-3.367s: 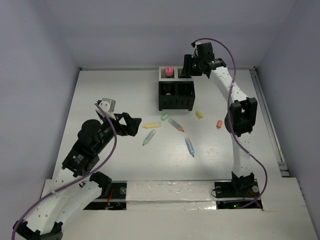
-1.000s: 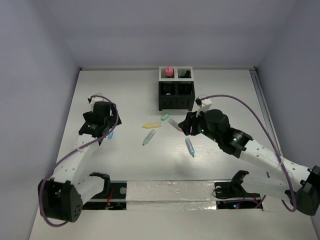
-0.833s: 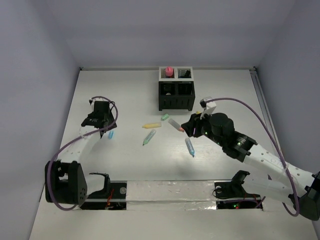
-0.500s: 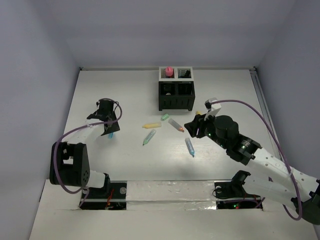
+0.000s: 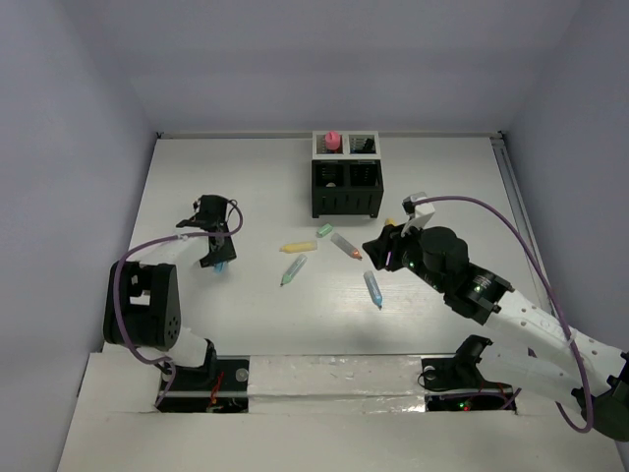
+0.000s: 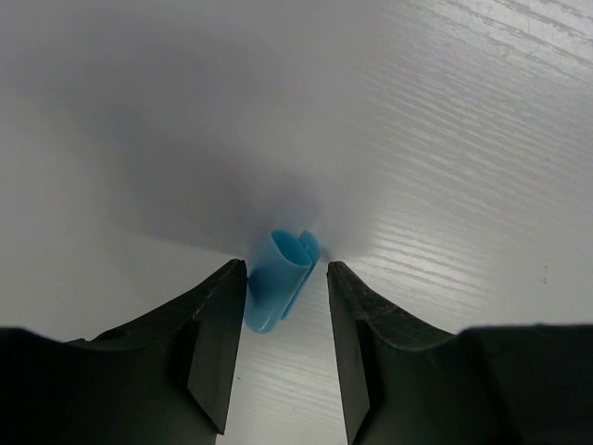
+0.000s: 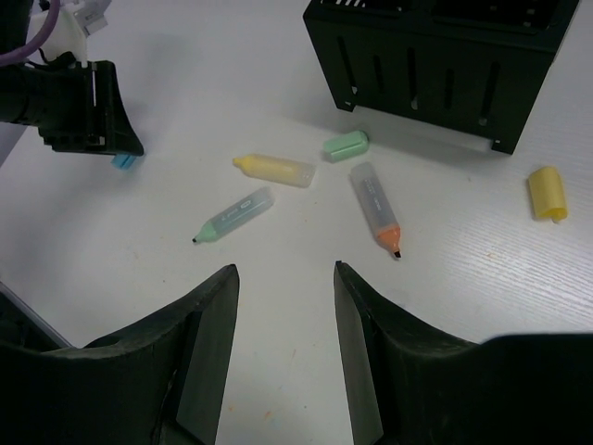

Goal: Sort the stationery into containers
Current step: Pick up the pen cap from the center of the board.

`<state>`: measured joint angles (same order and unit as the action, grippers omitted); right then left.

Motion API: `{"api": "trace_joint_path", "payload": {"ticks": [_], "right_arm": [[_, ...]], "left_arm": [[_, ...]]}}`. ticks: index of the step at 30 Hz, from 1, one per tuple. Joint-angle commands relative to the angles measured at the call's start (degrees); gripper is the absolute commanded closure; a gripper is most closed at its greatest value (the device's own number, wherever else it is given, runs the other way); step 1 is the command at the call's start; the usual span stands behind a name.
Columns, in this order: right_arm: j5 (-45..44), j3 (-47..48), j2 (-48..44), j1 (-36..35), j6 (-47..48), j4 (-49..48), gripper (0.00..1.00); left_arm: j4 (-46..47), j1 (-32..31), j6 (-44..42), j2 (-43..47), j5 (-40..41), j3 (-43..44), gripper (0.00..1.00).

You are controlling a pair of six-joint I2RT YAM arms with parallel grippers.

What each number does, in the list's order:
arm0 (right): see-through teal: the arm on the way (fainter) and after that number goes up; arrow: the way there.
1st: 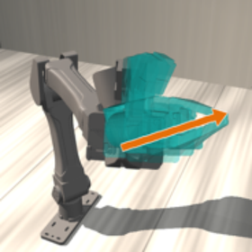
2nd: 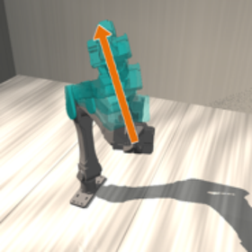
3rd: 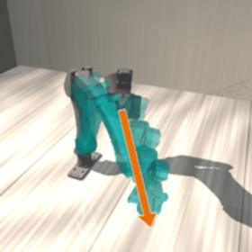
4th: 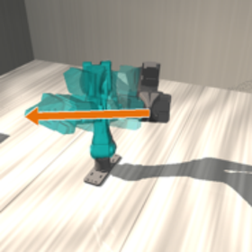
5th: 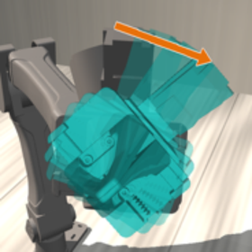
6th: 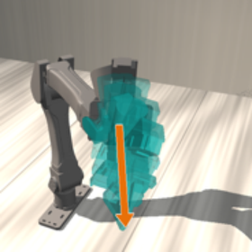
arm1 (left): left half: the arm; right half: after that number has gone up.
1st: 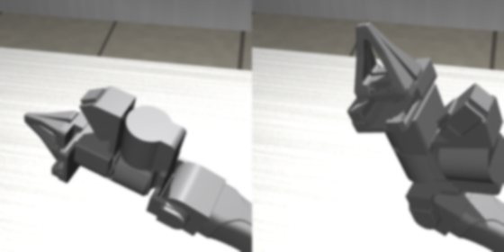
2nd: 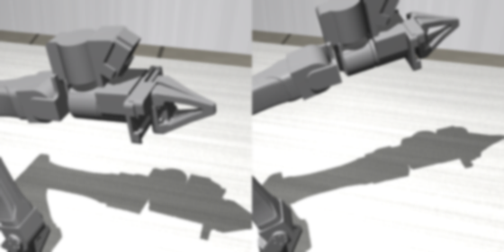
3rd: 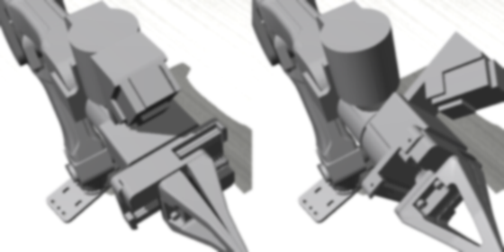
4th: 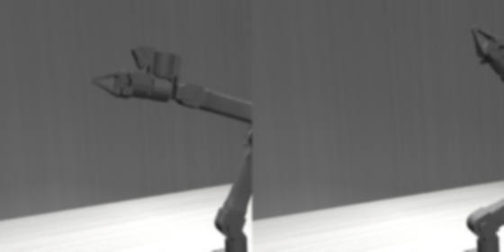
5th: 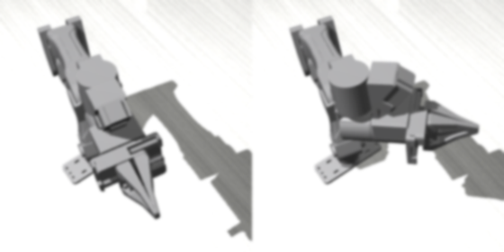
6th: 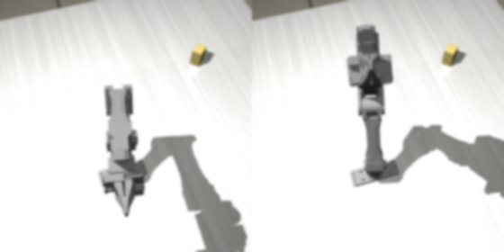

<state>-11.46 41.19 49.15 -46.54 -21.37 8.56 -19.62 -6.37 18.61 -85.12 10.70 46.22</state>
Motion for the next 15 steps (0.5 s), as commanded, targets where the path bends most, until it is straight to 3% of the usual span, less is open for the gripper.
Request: {"api": "trace_joint_path", "payload": {"ticks": [1,7,10,11,13,15], "right_arm": [[-1.7,0.4,-0.1,0.1,0.7,-1.2,0.48],[-2.0,0.5,0.4,0.1,0.8,-0.9,0.47],[-1.8,0.5,0.6,0.1,0.8,-1.0,0.47],[-1.5,0.5,0.6,0.1,0.9,-1.0,0.47],[-0.2,0.5,1.2,0.1,1.2,-1.4,0.46],[3.0,0.3,1.7,0.1,1.9,-2.8,0.45]], "left_arm": [[-1.2,0.0,0.4,-0.3,-0.1,2.2,0.63],[-1.1,0.0,0.0,-2.5,-1.3,2.5,0.70],[-0.2,0.0,0.2,-3.4,-2.9,1.8,0.80],[0.3,0.0,0.4,-3.3,-3.3,1.3,0.91],[1.6,0.0,0.4,-2.7,-4.8,0.5,1.00],[1.9,0.0,0.8,-0.7,-5.6,0.7,1.00]]}}
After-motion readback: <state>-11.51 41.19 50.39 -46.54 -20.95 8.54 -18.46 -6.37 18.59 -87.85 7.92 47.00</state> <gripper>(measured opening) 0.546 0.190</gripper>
